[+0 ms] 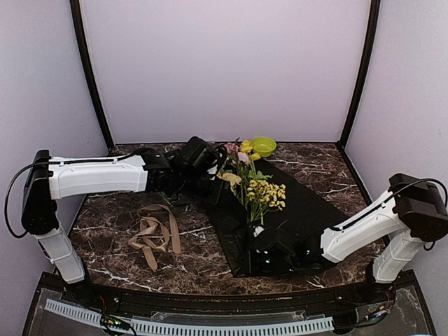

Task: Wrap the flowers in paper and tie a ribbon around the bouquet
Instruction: Fold the 1/4-folded wrapping paper at the center of the board.

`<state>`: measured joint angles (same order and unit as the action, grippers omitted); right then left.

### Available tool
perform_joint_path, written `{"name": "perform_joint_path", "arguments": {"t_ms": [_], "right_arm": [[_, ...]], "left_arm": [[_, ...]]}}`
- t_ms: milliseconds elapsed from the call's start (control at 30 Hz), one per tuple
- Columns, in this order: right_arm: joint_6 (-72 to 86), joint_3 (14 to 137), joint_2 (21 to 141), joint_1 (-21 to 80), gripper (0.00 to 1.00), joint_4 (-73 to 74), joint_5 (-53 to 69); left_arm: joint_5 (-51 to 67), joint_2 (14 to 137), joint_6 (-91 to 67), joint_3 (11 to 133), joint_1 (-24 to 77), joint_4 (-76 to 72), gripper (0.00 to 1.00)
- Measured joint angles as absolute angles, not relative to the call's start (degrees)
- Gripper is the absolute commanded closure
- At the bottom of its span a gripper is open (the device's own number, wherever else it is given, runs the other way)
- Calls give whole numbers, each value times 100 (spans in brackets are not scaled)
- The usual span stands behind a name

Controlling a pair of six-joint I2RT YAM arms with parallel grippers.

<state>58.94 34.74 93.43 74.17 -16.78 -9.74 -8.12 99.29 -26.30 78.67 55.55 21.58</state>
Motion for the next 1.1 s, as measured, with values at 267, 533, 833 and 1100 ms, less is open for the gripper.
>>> {"name": "perform_joint_path", "arguments": {"t_ms": [267, 533, 833, 1100], "right_arm": [[5905, 3474, 9343, 7408, 98, -1702, -919], [5905, 3474, 9343, 7408, 96, -1686, -884], [5920, 3474, 9310, 7408, 85, -1627, -880], [5935, 3468, 9144, 7406, 74, -1520, -991]], "left_arm": [[-668, 9876, -2502, 7911, 5290, 2161, 38], [-480, 10195, -2414, 8438, 5116, 2150, 37], [-355, 10777, -2217, 8691, 5063, 2086, 40], [-137, 11334, -2217, 8676, 5063, 1868, 40]]}}
